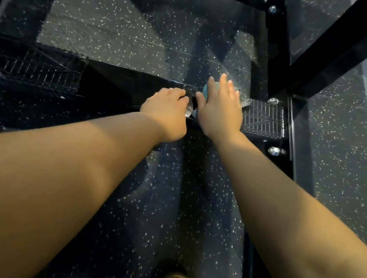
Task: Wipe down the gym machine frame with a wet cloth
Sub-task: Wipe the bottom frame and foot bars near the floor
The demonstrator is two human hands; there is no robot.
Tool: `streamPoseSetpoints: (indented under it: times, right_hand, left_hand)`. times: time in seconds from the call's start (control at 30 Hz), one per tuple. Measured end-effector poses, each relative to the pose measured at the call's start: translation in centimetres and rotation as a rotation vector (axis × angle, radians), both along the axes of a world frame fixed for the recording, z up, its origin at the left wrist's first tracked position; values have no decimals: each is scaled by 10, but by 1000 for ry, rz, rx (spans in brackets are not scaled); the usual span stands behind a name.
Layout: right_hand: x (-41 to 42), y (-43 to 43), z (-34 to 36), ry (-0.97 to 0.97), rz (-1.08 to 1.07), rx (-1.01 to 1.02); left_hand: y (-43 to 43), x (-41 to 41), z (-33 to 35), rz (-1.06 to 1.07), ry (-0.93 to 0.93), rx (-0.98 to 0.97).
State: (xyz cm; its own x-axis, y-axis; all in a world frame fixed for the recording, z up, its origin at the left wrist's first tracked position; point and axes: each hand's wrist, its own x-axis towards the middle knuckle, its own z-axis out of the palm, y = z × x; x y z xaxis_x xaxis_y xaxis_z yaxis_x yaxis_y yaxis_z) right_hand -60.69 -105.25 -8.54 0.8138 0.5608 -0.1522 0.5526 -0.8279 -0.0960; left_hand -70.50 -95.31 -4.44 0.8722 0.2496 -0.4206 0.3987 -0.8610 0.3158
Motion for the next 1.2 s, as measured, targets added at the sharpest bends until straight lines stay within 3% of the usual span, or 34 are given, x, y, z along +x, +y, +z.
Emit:
streamPoseSetpoints:
  times: [0.1, 0.17, 0.4, 0.63, 0.9, 1.07, 1.2]
  right_hand:
    - [-26, -26, -1, 5, 60, 36]
    - [-26, -35, -2, 26, 63, 37]
    - [41, -1, -2, 43, -124, -69]
    - [-13, -60, -7, -22, -10, -9]
    - [61, -21, -2, 76, -119, -109]
    - [3, -66, -3, -10, -48, 94]
    - [4, -85, -5, -5, -42, 21]
  left_hand:
    - [-13, 13, 5, 125, -6, 20]
    - [-27, 19, 4, 86, -28, 47]
    - [-38, 19, -6, 72, -21, -60]
    - [-59, 30, -7, 25, 0, 6]
    - [-45, 24, -9, -64, 62, -33]
    - [-44, 24, -9, -74, 62, -47]
    - [-47, 22, -11, -90, 57, -21]
